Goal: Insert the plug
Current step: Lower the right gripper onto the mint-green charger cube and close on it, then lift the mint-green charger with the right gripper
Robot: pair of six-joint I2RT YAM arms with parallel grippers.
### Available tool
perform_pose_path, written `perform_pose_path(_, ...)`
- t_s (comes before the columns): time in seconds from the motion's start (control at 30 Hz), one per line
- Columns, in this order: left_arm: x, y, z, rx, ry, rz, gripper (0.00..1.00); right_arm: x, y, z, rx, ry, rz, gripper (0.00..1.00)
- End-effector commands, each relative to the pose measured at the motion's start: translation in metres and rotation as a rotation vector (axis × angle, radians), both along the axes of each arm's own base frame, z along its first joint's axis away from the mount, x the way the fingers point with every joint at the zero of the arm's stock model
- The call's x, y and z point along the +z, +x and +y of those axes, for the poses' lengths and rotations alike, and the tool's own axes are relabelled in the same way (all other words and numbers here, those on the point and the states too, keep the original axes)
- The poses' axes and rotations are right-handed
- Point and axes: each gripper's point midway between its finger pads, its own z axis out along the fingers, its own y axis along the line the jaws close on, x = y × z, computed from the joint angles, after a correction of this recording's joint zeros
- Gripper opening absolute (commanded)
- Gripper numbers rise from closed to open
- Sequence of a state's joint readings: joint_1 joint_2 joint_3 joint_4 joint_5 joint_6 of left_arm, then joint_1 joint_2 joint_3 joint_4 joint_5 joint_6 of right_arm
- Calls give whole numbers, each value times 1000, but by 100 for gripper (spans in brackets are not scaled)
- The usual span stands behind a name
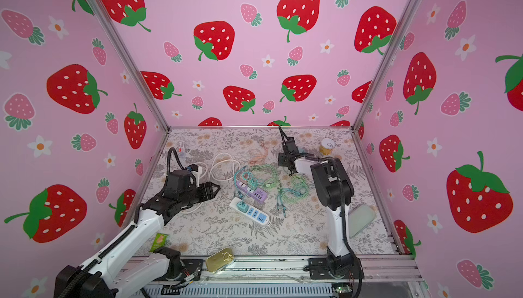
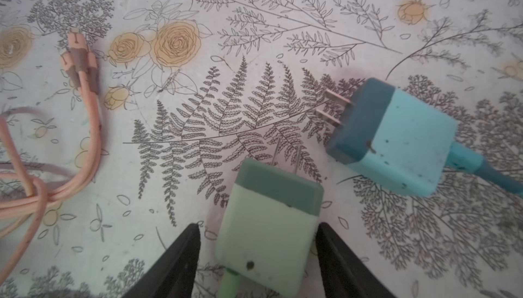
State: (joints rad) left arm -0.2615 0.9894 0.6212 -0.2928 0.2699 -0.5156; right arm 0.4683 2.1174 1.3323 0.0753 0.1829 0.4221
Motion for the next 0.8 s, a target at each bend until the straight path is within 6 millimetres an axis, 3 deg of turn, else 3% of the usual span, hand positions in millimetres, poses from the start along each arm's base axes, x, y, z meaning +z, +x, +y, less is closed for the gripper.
perform_pose_path(0.0, 2, 2, 1, -2, 3, -8, 65, -5, 11, -2, -22, -24, -18, 66)
perform_pose_path(0.2, 1, 1, 1, -2, 5, -5, 65, -7, 10, 0, 4, -31, -15, 52)
perform_pose_path(0.4, 5, 2, 0, -8, -1, -10, 65, 13, 5, 3, 70, -39, -63, 39)
perform_pose_path(0.53, 13, 4, -6, -34, -23, -33, 65, 40, -2, 9, 152, -33, -115, 33)
perform_pose_path(0.77, 30, 7, -17, -73, -85, -76, 66, 108, -21, 18, 282, 3, -228, 33)
